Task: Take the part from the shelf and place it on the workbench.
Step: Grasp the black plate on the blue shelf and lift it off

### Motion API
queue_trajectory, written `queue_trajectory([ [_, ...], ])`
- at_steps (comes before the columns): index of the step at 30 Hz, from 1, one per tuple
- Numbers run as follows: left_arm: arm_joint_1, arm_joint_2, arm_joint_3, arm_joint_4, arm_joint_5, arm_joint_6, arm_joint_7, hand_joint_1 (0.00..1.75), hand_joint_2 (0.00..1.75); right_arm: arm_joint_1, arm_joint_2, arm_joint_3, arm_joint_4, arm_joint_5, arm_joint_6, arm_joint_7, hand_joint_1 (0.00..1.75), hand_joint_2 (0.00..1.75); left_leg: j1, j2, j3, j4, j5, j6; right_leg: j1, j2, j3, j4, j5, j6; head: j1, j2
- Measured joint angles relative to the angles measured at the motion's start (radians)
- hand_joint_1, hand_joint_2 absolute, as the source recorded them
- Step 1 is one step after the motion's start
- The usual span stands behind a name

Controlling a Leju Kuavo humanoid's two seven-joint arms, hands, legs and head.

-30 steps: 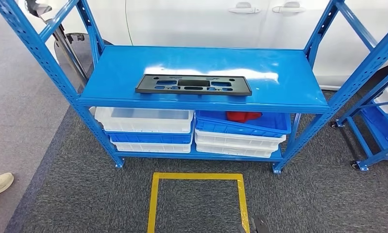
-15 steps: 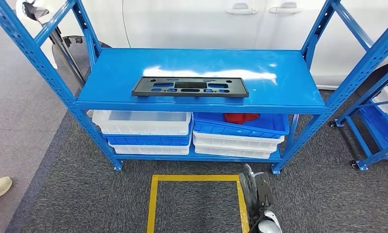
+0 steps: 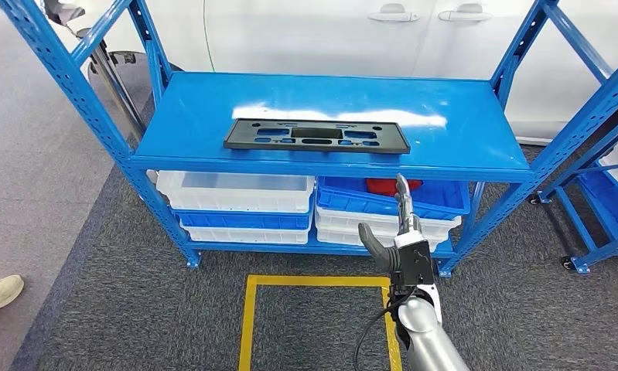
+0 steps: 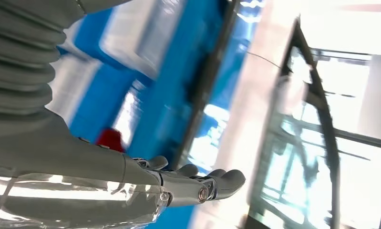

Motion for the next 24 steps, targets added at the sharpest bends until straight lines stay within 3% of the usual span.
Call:
queue_trajectory([
  [2,-0.007,-0.002,0.013,0.004,-0.013,0.000,-0.001,0.00,0.00,-0.015,0.010,0.010,-0.021,0.064,-0.030,-0.012,0.00,1.75,-0.002,0.000,-0.003,0.000,0.000,-0.009,0.005,0.000,0.009,-0.027,0.002,-0.005,0.000,0.000],
  [5,-0.014,-0.003,0.029,0.007,-0.030,0.002,-0.003,0.00,0.00,-0.034,0.028,0.024,-0.039,0.167,-0.068,-0.027,0.00,1.75,0.000,0.001,-0.013,0.024,-0.019,-0.026,-0.002,0.000,0.012,-0.036,0.008,-0.018,0.000,0.000],
  [6,-0.016,-0.003,0.033,0.008,-0.035,0.003,-0.003,0.00,0.00,-0.042,0.034,0.030,-0.042,0.200,-0.079,-0.030,0.00,1.75,0.002,0.001,-0.029,0.061,-0.042,-0.031,-0.005,-0.001,0.013,-0.039,0.010,-0.022,0.000,0.000],
  [8,-0.019,-0.004,0.043,0.010,-0.045,0.004,-0.003,0.00,0.00,-0.059,0.046,0.047,-0.043,0.270,-0.099,-0.031,0.00,1.75,0.008,0.001,-0.090,0.190,-0.104,-0.042,-0.005,-0.003,0.014,-0.040,0.009,-0.026,0.000,0.000],
  [10,-0.019,-0.005,0.053,0.012,-0.055,0.005,-0.003,0.00,0.00,-0.071,0.054,0.066,-0.039,0.341,-0.117,-0.024,0.00,1.75,0.015,0.001,-0.139,0.283,-0.125,-0.050,-0.003,-0.003,0.015,-0.039,0.008,-0.027,0.000,0.000],
  [11,-0.020,-0.005,0.058,0.013,-0.059,0.006,-0.003,0.00,0.00,-0.077,0.058,0.078,-0.036,0.374,-0.125,-0.017,0.00,1.75,0.017,0.001,-0.139,0.276,-0.107,-0.053,-0.004,-0.003,0.016,-0.038,0.007,-0.027,0.000,0.000],
  [12,-0.021,-0.005,0.063,0.013,-0.065,0.007,-0.003,0.00,0.00,-0.085,0.062,0.090,-0.031,0.405,-0.133,-0.009,0.00,1.75,0.019,0.001,-0.120,0.230,-0.072,-0.054,-0.005,-0.002,0.017,-0.037,0.006,-0.025,0.000,0.000],
  [13,-0.023,-0.005,0.067,0.014,-0.069,0.008,-0.004,0.00,0.00,-0.095,0.066,0.101,-0.027,0.433,-0.140,0.000,0.00,1.75,0.022,0.002,-0.089,0.159,-0.033,-0.055,-0.005,-0.002,0.019,-0.036,0.003,-0.023,0.000,0.000],
  [15,-0.029,-0.006,0.075,0.016,-0.078,0.009,-0.004,0.00,0.00,-0.120,0.074,0.128,-0.018,0.489,-0.155,0.020,0.00,1.75,0.021,0.001,-0.036,0.041,0.010,-0.049,-0.003,-0.001,0.018,-0.031,-0.002,-0.014,0.000,0.000],
  [16,-0.032,-0.006,0.080,0.017,-0.082,0.010,-0.005,0.00,0.00,-0.133,0.079,0.143,-0.012,0.519,-0.162,0.032,0.00,1.75,0.019,0.000,-0.026,0.016,0.013,-0.043,-0.001,0.000,0.016,-0.029,-0.002,-0.009,0.000,0.000],
  [20,-0.035,-0.008,0.101,0.024,-0.099,0.011,-0.006,0.00,0.00,-0.187,0.096,0.202,0.032,0.637,-0.191,0.087,0.00,1.75,0.018,-0.001,-0.026,0.006,0.013,-0.015,-0.004,-0.001,0.005,-0.010,-0.016,0.013,0.000,0.000],
  [21,-0.036,-0.009,0.105,0.025,-0.104,0.012,-0.007,0.00,0.00,-0.200,0.100,0.216,0.043,0.666,-0.199,0.102,0.00,1.75,0.019,-0.001,-0.026,0.003,0.015,-0.009,-0.005,-0.001,-0.010,0.024,-0.038,0.017,0.000,0.000],
  [24,-0.039,-0.009,0.118,0.025,-0.117,0.012,-0.009,0.00,0.00,-0.230,0.108,0.257,0.079,0.749,-0.220,0.147,0.00,1.75,0.016,0.000,-0.026,0.003,0.015,-0.001,-0.007,0.000,-0.103,0.214,-0.123,0.024,0.000,0.000],
])
